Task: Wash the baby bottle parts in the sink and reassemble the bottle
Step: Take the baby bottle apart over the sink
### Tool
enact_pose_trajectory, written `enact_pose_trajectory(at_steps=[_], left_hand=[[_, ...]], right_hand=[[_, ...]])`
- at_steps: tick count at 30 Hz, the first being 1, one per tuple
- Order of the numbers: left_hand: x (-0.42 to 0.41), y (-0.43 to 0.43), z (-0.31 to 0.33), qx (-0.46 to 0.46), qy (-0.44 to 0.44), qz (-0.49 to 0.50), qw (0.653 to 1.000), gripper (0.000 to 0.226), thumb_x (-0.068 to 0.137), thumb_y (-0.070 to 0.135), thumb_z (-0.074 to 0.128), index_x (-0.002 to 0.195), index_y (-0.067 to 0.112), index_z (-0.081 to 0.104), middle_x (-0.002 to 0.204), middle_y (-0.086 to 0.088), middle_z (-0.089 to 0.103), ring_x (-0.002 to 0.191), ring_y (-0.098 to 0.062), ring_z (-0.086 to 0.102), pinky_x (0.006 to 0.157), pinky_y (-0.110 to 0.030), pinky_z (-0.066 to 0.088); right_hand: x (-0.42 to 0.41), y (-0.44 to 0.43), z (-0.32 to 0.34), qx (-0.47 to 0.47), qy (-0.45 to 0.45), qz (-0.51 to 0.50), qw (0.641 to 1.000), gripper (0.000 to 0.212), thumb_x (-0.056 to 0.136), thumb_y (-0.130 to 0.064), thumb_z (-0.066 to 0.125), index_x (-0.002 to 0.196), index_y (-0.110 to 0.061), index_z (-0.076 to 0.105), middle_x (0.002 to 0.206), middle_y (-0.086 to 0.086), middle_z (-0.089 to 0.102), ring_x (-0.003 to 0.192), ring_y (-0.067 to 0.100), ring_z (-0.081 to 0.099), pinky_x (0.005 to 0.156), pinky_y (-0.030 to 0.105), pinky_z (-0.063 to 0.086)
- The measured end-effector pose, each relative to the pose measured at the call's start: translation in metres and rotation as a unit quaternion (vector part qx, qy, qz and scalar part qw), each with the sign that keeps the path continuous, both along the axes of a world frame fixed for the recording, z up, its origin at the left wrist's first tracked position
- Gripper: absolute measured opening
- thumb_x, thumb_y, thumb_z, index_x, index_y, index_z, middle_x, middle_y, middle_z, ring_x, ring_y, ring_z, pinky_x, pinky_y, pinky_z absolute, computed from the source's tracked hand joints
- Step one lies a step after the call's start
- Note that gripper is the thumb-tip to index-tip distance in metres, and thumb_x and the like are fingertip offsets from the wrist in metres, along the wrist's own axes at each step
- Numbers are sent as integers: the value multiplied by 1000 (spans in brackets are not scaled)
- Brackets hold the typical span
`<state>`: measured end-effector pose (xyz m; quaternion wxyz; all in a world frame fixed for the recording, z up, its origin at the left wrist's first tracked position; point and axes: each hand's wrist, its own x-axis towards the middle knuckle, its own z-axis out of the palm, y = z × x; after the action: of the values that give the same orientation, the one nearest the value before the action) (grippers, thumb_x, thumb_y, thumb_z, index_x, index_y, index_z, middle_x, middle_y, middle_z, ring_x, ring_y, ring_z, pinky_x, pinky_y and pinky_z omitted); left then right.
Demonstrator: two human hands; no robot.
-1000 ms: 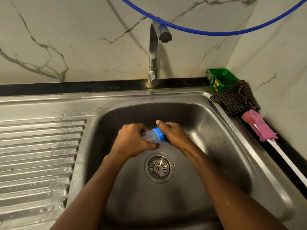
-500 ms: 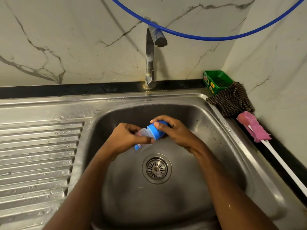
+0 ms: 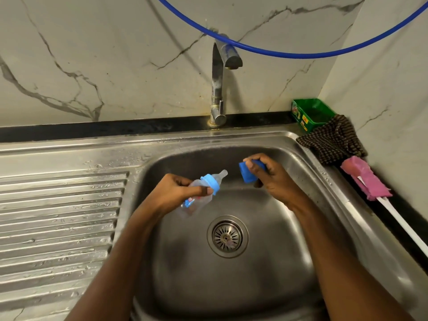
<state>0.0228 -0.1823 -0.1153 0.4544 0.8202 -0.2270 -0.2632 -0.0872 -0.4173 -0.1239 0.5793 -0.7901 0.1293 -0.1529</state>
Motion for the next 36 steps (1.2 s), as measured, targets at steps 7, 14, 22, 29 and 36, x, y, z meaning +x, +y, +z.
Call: enact_pose_trajectory(at_steps=[7, 14, 22, 29, 36], left_hand=[[-6, -12, -16, 3, 2, 15, 1000, 47, 73, 59, 72, 101, 24, 59, 94, 1, 70, 83, -14, 70, 74, -33, 60], [-5, -15, -25, 60, -56, 12, 996, 65, 67, 48, 82, 111, 21, 42, 95, 6, 57, 79, -9, 63, 53, -20, 52], [-2, -15, -35, 99, -160, 46, 981, 69, 57, 46, 89, 107, 23, 49, 94, 5, 60, 80, -10, 61, 66, -22, 51], [-5, -18, -28, 36, -219, 4, 975, 56, 59, 35, 90, 103, 31, 57, 89, 16, 59, 81, -5, 61, 68, -21, 52], [-12, -21, -25, 16, -292, -6, 956, 62, 60, 34, 90, 114, 20, 63, 102, 8, 65, 91, -8, 59, 80, -24, 53]], right_hand=[[-13, -14, -46, -181, 230, -25, 956, 57, 66, -15, 85, 116, -16, 59, 112, 2, 63, 99, 19, 62, 82, 29, 50], [-26, -12, -82, -256, 388, -21, 885, 52, 61, -8, 84, 104, -19, 57, 114, 4, 61, 100, 21, 58, 79, 29, 50], [-13, 0, -50, -275, 284, -38, 918, 56, 74, -42, 76, 123, -21, 56, 121, 3, 55, 112, 20, 52, 95, 38, 47], [17, 67, -4, -14, 153, -32, 988, 49, 86, -65, 46, 89, -18, 62, 61, 2, 60, 42, 5, 48, 41, 18, 38], [19, 64, -6, 34, 138, -30, 989, 44, 79, -60, 64, 82, -16, 59, 54, -1, 53, 47, 10, 47, 42, 24, 39]])
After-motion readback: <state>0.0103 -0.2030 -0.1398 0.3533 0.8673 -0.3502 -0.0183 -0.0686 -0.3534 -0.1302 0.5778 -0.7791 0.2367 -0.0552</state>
